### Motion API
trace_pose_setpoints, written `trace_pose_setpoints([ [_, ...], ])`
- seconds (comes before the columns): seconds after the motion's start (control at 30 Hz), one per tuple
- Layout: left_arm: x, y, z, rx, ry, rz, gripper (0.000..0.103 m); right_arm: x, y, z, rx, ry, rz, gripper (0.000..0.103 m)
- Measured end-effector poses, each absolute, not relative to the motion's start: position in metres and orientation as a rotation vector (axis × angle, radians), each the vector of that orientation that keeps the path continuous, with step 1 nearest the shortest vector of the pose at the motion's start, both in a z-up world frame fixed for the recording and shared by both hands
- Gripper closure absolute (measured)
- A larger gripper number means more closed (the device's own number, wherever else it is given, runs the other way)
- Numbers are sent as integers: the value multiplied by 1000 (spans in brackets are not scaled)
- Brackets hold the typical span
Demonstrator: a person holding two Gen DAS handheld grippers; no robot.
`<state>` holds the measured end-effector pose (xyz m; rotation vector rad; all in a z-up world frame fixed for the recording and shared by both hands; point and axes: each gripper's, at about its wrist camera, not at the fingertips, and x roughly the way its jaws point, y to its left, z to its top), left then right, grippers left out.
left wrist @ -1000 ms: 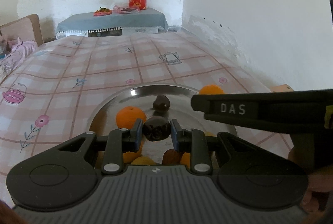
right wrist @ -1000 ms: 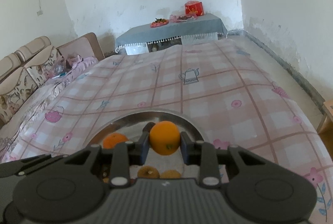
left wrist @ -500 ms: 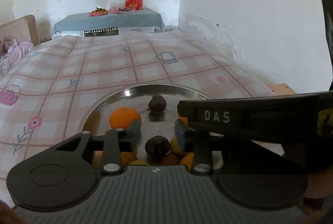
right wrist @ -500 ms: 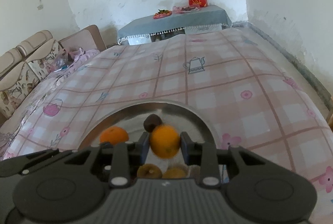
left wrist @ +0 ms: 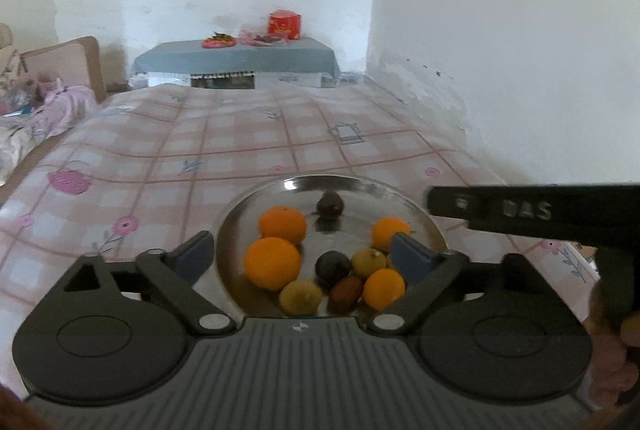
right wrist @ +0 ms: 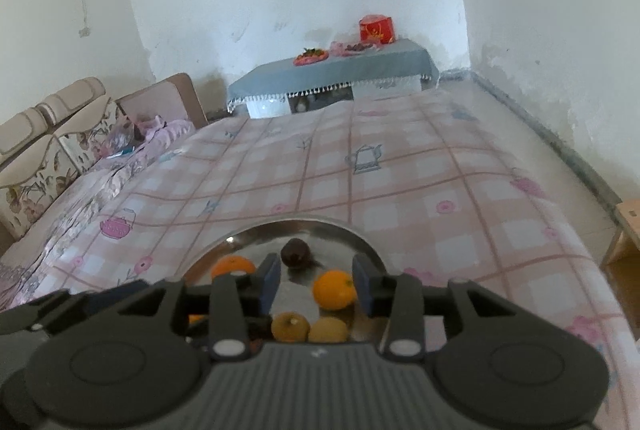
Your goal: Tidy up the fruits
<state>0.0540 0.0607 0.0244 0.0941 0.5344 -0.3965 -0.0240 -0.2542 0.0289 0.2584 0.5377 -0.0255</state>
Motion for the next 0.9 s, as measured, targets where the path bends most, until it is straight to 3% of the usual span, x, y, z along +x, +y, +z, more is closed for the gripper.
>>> trace_pose_setpoints([
  [0.43, 27, 63, 1, 87, 632, -323, 0, -79, -249, 13, 192, 576, -51, 43],
  [0.9, 25, 73, -5, 86, 634, -268, 0, -84, -242, 1, 177, 607, -35, 41],
])
